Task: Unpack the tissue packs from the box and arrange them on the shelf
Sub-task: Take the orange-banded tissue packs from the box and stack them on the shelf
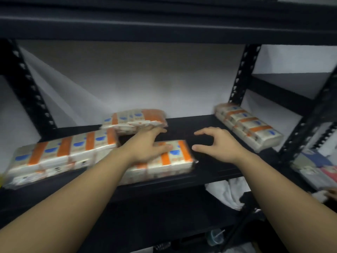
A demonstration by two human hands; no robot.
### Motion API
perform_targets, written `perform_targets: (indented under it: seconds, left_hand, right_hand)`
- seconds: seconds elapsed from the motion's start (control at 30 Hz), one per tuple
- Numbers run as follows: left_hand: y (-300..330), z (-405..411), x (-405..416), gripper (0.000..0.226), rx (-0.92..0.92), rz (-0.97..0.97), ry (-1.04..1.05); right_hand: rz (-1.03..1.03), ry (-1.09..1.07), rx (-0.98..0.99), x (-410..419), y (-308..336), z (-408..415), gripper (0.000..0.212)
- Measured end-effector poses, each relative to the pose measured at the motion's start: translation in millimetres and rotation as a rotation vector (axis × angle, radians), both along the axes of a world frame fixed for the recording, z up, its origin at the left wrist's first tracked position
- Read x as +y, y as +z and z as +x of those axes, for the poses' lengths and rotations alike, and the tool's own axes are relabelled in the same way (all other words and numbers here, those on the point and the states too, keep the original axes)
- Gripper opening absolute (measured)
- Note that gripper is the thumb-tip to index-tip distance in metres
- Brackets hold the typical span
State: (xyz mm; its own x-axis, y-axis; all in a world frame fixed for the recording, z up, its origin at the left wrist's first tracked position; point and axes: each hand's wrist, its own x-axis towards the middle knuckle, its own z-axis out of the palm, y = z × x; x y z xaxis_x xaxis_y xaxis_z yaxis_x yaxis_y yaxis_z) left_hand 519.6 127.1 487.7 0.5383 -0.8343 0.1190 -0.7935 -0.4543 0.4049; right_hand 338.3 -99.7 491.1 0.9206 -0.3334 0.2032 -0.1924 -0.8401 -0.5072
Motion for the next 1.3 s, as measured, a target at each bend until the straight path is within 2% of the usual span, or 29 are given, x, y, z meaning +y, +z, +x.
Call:
perform_targets:
  seconds: [0.13, 0.27, 0.4, 0.63, 0.77, 0.9, 1.3]
  left_hand:
    - [1.3, -24.9, -76.7, 0.070, -0.004, 0.012, -0.083]
    - [-6.3, -43.8, -150.7, 0.075, 0.028, 0.060, -0.137]
    - [-13.7, -61.6, -212.1, 0.074, 0.087, 0.076, -0.153]
    - [-16.0, -61.9, -294.1, 0.065, 0.196, -0.004, -0.096]
    - [-17.6, -57.2, -327.8, 0.066, 0.256, -0.022, -0.079]
    - [-24.5, -53.0, -345.7, 0.069, 0.284, 0.029, -0.088]
    - [-34.6, -31.7, -337.0, 0.075, 0.423, -0.035, -0.100]
  right_hand:
    - [-0.066, -0.209, -0.053, -66.7, -7.1, -35.8, 0.048]
    - [-0.135, -0.390, -0.093, -116.5, -16.6, -60.7, 0.049]
    - [-0.177, -0.426, -0.073, -139.4, -25.2, -69.8, 0.058]
    - [-0.203, -0.561, 0.023, -155.2, -45.8, -69.9, 0.075]
    - [-0.164, -0.551, 0.075, -156.8, -51.5, -67.3, 0.073]
    - [-0.185, -0.501, 0.024, -155.2, -51.5, -70.4, 0.068]
    - [-0.206, -0.425, -0.068, -153.5, -50.9, -68.3, 0.055]
